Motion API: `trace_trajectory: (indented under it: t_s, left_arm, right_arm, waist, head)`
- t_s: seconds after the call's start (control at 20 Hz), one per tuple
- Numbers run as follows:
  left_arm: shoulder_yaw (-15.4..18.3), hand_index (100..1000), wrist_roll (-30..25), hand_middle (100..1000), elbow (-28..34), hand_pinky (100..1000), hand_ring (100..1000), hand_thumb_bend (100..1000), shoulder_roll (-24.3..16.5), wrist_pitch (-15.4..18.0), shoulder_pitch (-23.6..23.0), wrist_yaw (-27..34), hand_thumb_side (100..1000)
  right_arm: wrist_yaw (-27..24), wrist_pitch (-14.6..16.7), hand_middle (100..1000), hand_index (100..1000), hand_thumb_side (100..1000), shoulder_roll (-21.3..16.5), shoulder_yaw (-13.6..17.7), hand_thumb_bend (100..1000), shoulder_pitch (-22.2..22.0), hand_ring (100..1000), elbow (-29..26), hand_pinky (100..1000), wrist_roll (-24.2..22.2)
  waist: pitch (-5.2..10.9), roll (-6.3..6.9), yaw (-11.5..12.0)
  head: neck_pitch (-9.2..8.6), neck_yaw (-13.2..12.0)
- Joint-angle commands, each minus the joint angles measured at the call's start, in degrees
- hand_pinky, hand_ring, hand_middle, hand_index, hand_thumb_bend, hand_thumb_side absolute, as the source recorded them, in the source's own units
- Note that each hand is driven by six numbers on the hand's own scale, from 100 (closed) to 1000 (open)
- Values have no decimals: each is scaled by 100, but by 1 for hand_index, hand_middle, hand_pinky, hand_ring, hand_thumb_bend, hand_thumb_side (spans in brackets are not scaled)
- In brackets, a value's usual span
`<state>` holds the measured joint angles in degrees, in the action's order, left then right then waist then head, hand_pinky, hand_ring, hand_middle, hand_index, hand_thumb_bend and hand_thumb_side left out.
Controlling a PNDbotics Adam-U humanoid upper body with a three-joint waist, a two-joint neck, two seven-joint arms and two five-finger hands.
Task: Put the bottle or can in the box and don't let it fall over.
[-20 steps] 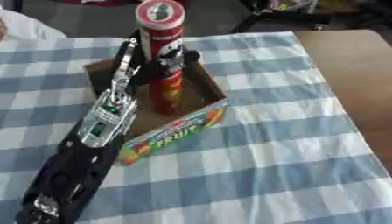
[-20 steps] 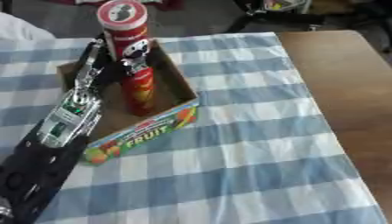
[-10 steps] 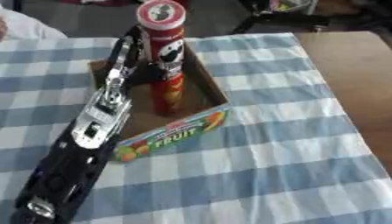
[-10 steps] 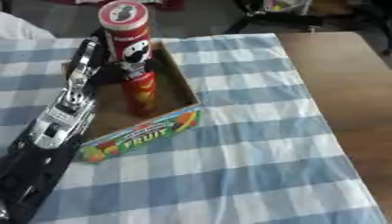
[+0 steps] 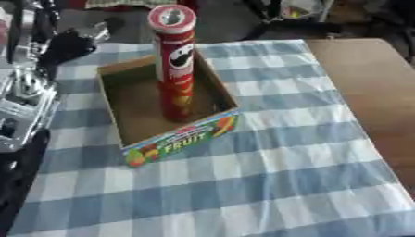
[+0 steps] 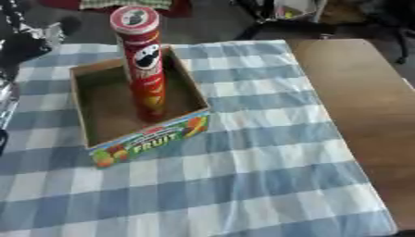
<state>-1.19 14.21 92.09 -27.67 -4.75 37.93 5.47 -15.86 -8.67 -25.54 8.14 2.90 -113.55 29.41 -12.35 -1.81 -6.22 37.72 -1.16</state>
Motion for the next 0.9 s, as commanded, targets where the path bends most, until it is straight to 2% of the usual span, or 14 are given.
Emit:
trace_trajectory:
  t_s: [0.05,0.3,0.4,0.65,0.75,0.9]
  left_arm:
    - [274,815,216,799,518,1000,940,809,-569,-81,-210,273,257]
    - [689,818,528,819,1167,1000,950,792,-1016,-330,-871,680,249]
    - [862,823,664,828,1351,1000,958,803,-1085,-351,-1127,829,206]
    - [1235,805,950,824,1643,1000,960,817,-1071,-299,-1834,953,120]
    - [1325,805,1032,824,1781,1000,960,817,-1044,-267,-2114,961,120]
    - [1356,805,1090,824,1909,1000,960,817,-1031,-280,-2250,976,120]
  right_arm:
    - [29,66,903,776,794,-212,101,100,4,1000,-104,872,9]
    - [28,84,903,776,794,-191,125,100,-1,1000,-104,872,34]
    - [30,95,903,776,790,-189,134,100,-8,1000,-104,872,38]
    - [25,110,903,776,791,-180,140,100,-16,1000,-104,873,41]
    - [21,110,903,776,791,-179,131,100,-14,1000,-104,873,35]
    - [17,107,903,776,791,-180,125,100,-11,1000,-104,873,27]
  waist:
    - [105,-14,19]
    - [69,-55,86]
    - [58,-82,86]
    - [34,-128,66]
    - [39,-133,47]
    - [43,-134,34]
  head:
    - [8,63]
    - [-13,155]
    - [-28,172]
    - [-59,166]
    - [-55,146]
    - [-51,134]
